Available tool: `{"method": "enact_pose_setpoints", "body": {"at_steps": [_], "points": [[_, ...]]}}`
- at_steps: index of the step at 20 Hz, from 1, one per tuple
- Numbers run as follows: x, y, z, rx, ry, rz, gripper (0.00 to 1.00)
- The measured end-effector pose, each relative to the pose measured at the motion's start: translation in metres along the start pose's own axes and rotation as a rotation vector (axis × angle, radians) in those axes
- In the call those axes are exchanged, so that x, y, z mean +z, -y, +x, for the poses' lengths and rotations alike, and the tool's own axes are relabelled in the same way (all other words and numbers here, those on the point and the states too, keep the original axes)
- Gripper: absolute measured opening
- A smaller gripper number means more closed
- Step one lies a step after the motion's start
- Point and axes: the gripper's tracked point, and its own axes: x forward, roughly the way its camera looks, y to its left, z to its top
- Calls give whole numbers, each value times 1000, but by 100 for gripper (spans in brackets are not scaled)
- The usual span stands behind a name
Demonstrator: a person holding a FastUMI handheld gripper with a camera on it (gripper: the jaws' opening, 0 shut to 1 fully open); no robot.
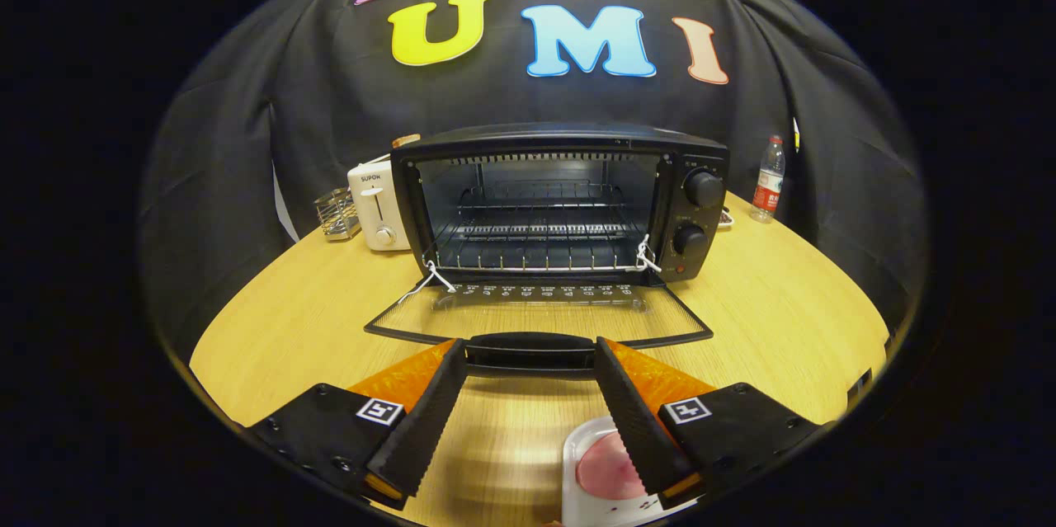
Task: Open the toaster oven, put the food inside, and close the toaster oven door.
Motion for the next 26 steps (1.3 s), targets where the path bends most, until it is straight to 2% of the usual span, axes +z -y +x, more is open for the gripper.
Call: {"method": "enact_pose_setpoints", "body": {"at_steps": [6, 13, 19, 26], "points": [[-9, 19, -42, 43, -62, 71, 99], [-6, 57, -73, 178, -198, 206, 99], [-15, 104, -79, 291, -355, 179, 99], [-41, 164, -74, 328, -537, 208, 99]]}}
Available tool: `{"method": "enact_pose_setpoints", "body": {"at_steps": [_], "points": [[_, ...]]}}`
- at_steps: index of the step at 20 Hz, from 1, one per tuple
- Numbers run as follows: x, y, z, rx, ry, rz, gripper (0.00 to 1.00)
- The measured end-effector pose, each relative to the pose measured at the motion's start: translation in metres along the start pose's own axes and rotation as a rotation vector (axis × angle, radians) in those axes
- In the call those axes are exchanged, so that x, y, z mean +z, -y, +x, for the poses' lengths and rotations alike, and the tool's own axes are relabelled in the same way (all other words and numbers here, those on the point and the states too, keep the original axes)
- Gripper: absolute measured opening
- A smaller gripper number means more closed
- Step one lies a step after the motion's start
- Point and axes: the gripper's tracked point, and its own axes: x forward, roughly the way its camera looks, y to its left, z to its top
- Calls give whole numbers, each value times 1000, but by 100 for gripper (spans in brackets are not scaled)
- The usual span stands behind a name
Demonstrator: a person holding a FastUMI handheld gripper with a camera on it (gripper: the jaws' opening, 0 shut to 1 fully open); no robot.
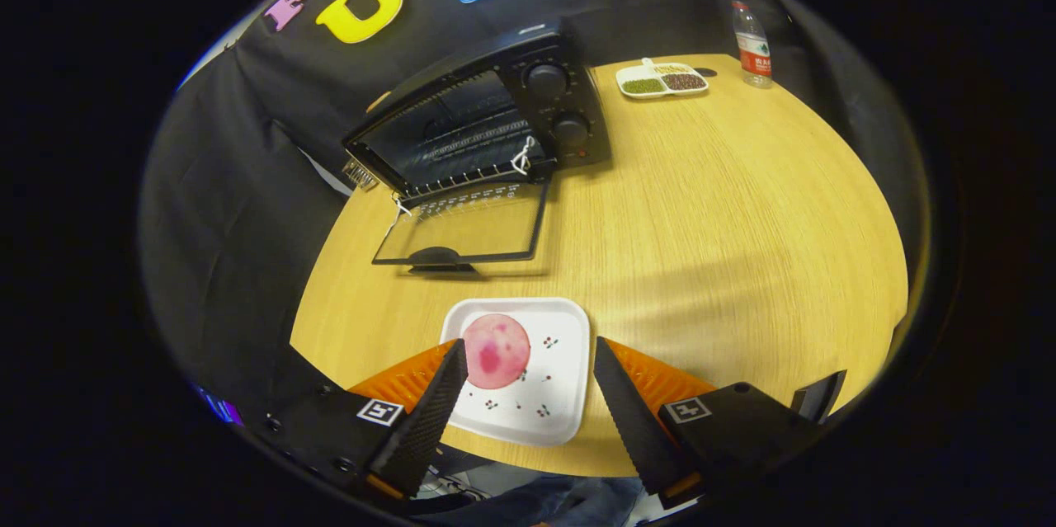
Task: Open the toaster oven, put the food inside, and close the toaster oven door.
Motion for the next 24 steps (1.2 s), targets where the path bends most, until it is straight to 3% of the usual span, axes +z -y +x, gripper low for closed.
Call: {"method": "enact_pose_setpoints", "body": {"at_steps": [4, 8, 14, 15, 19, 24], "points": [[-9, 7, 8, 32, -99, 15, 99], [-26, 13, 23, 13, -209, -3, 97], [-33, 2, 38, 50, -291, 41, 70], [-33, 6, 42, 30, -299, 40, 69], [-35, 16, 42, 2, -317, 39, 13], [-51, 8, 38, 23, -381, 28, 13]]}}
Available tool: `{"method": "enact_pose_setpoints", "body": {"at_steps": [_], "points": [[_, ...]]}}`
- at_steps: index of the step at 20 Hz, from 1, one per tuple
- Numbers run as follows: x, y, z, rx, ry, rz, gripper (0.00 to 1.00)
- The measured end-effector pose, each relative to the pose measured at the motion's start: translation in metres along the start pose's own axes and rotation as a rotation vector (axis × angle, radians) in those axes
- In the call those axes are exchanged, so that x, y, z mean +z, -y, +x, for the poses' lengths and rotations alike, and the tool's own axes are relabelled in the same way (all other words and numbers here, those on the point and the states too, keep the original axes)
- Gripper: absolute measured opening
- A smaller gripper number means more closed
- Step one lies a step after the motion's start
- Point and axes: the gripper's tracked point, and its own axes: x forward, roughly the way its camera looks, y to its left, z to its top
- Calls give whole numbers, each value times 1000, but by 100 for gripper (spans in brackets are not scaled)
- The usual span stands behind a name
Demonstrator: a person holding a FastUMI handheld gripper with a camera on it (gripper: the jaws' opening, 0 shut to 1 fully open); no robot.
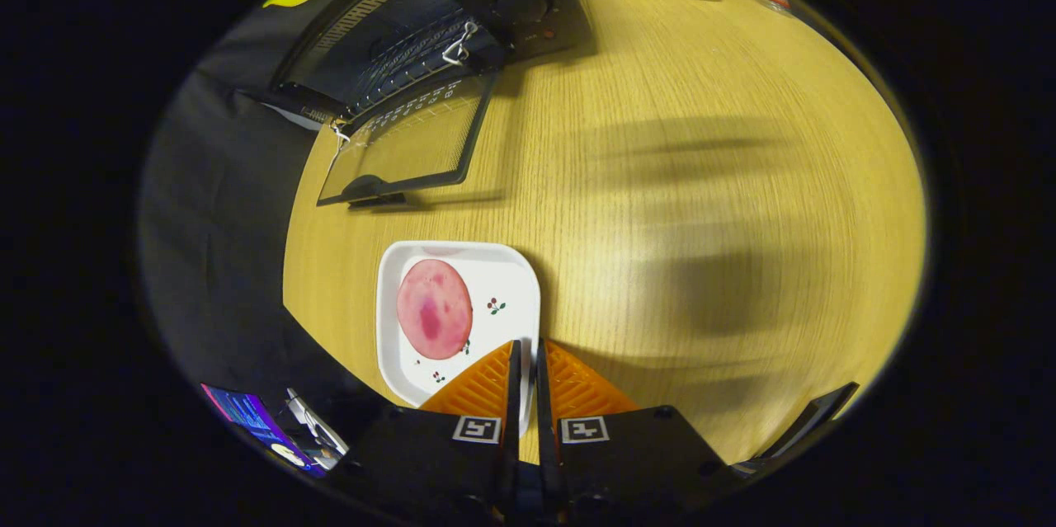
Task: Open the toaster oven, put the food inside, and close the toaster oven door.
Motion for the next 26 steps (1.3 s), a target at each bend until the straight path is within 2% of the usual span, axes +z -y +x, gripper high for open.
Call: {"method": "enact_pose_setpoints", "body": {"at_steps": [5, 7, 12, 16, 23, 26], "points": [[-4, -6, 1, 4, 2, -16, 13], [-2, -8, 2, 20, 24, 75, 2], [-9, -14, 6, 46, 29, 66, 1], [-10, -29, 1, 135, 43, 162, 1], [-10, -58, -9, 240, 91, 270, 1], [-7, -73, -14, 246, 161, 338, 1]]}}
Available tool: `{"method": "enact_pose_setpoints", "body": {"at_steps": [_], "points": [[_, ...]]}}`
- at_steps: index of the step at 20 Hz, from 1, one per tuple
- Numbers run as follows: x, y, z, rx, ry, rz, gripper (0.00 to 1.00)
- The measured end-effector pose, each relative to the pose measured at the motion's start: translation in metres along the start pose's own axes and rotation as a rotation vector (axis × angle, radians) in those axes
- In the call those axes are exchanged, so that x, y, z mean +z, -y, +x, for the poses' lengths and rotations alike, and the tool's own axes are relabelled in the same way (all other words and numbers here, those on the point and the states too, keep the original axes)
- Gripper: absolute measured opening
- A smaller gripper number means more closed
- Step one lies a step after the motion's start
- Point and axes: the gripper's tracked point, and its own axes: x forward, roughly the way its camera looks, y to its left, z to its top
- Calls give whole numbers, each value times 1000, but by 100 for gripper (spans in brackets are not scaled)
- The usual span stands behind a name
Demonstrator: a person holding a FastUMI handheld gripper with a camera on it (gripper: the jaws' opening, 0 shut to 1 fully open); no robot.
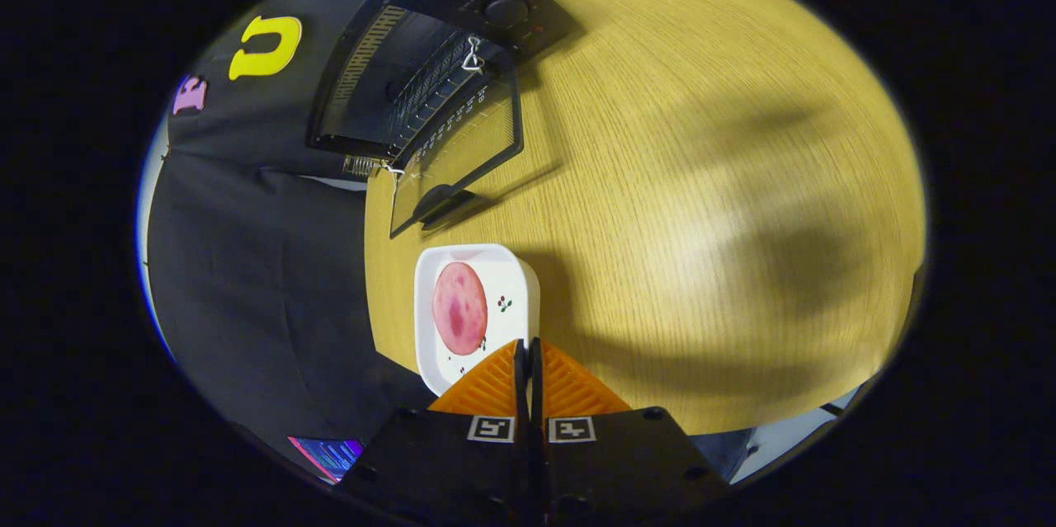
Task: Open the toaster oven, put the food inside, and close the toaster oven door.
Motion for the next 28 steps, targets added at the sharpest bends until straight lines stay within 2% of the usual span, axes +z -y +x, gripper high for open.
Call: {"method": "enact_pose_setpoints", "body": {"at_steps": [7, 18, 28], "points": [[-1, -53, 10, 41, 180, 103, 1], [-12, -131, 52, 96, 338, 244, 1], [71, -142, 58, 66, 529, 392, 1]]}}
